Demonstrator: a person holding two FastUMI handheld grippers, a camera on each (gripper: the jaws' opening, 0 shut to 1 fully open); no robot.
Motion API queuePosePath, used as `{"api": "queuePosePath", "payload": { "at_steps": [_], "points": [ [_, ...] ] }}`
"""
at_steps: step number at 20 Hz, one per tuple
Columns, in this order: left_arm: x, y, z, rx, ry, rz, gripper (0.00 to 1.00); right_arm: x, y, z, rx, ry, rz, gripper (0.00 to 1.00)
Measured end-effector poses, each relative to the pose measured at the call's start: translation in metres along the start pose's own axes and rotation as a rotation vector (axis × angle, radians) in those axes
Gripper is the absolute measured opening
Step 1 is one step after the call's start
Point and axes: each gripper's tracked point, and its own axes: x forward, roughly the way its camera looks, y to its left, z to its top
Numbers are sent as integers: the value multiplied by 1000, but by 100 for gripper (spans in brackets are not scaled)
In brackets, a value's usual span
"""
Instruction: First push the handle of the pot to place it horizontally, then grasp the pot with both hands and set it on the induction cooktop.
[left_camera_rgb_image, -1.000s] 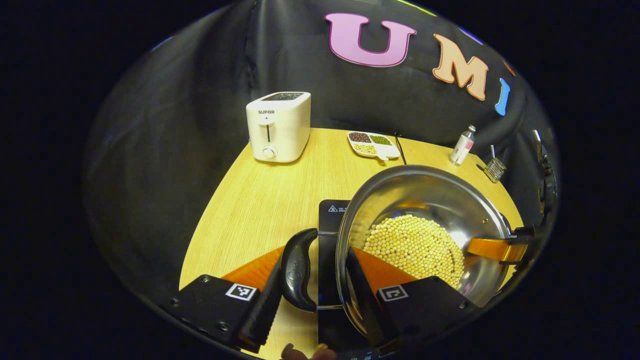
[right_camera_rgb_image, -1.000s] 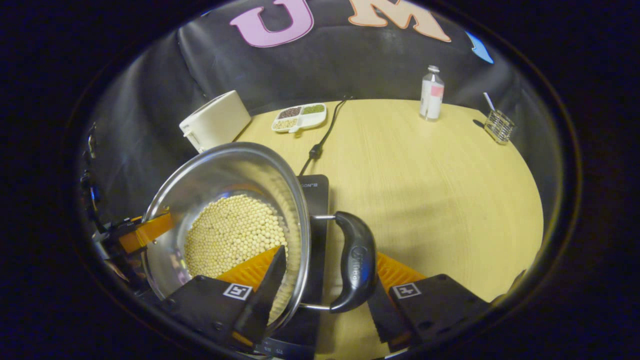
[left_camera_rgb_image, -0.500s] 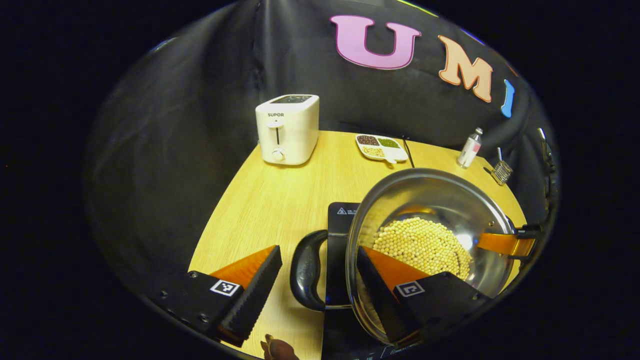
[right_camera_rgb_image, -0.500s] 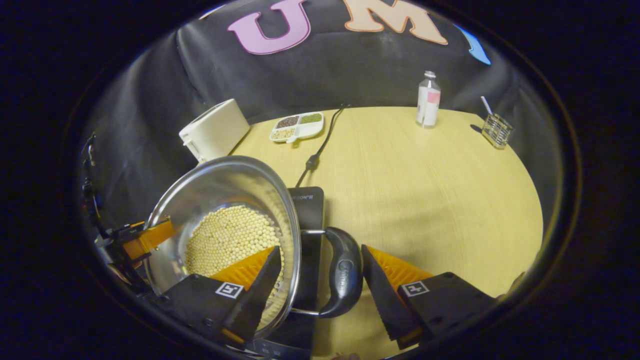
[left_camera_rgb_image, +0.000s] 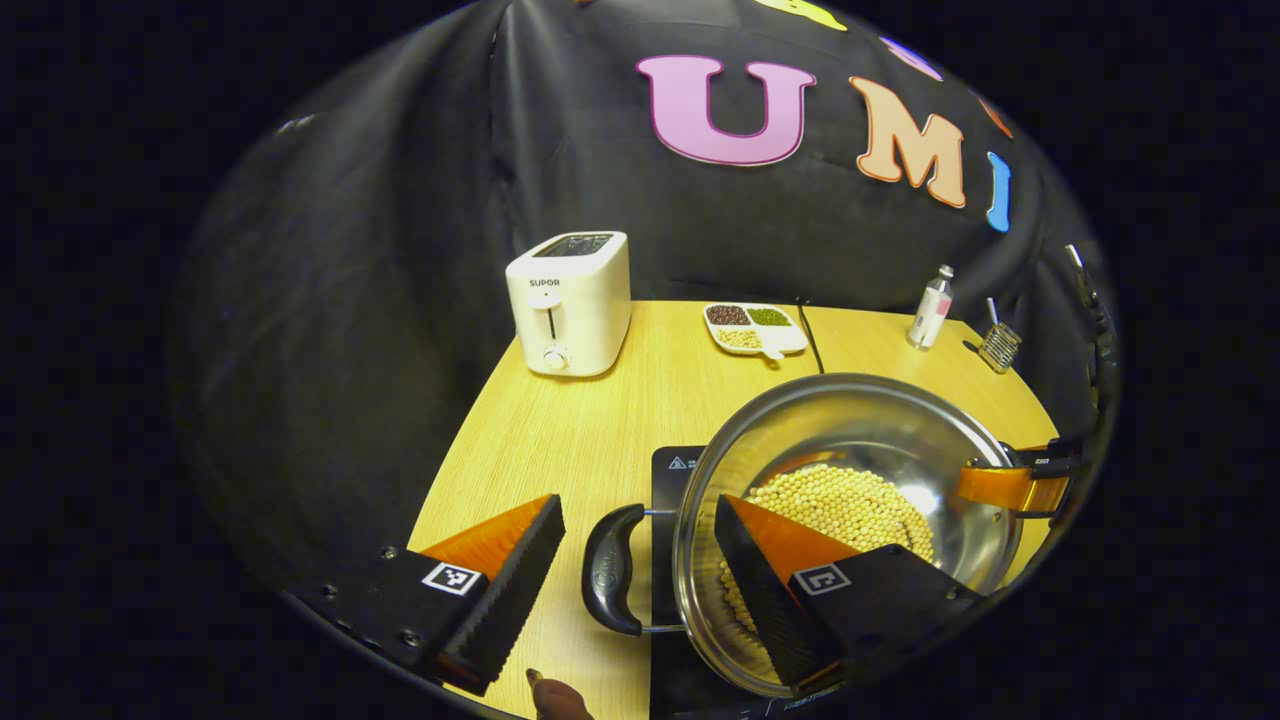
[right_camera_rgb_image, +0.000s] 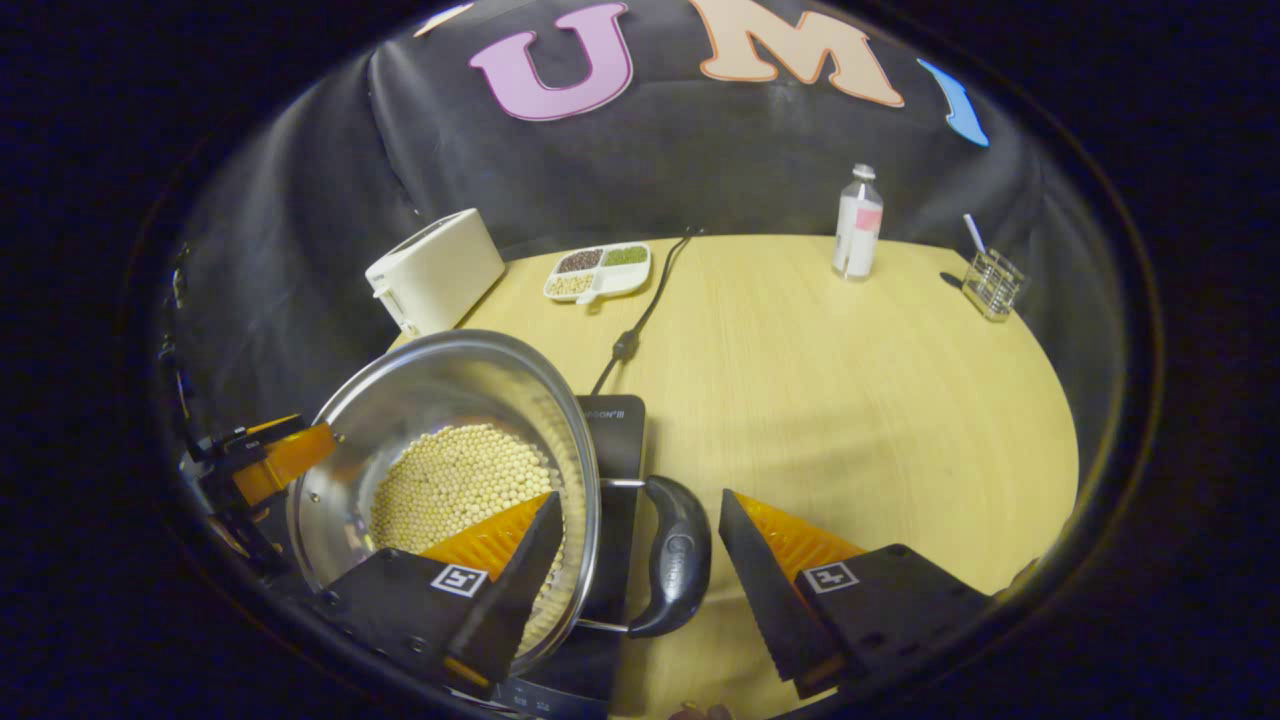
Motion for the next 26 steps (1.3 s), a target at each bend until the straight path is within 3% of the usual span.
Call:
{"api": "queuePosePath", "payload": {
  "at_steps": [7, 9, 10, 11, 18, 22, 25, 26],
  "points": [
    [-39, -9, 44, 70, -134, 55, 99, -36, -3, 40, -10, -123, 54, 95],
    [-63, -21, 66, 82, -203, 70, 97, -57, -8, 59, -12, -180, 82, 100],
    [-76, -31, 77, 81, -235, 72, 98, -69, -12, 67, -15, -209, 98, 95],
    [-90, -43, 88, 78, -267, 65, 97, -83, -17, 75, -20, -238, 115, 98],
    [-178, -190, 132, -16, -472, -36, 96, -183, -94, 112, -56, -425, 197, 94],
    [-215, -281, 142, -2, -551, -75, 95, -247, -143, 113, -36, -504, 285, 97],
    [-233, -340, 138, -23, -568, -126, 95, -283, -194, 112, -79, -573, 244, 94],
    [-236, -355, 135, -28, -564, -141, 95, -291, -205, 109, -96, -584, 235, 98]
  ]
}}
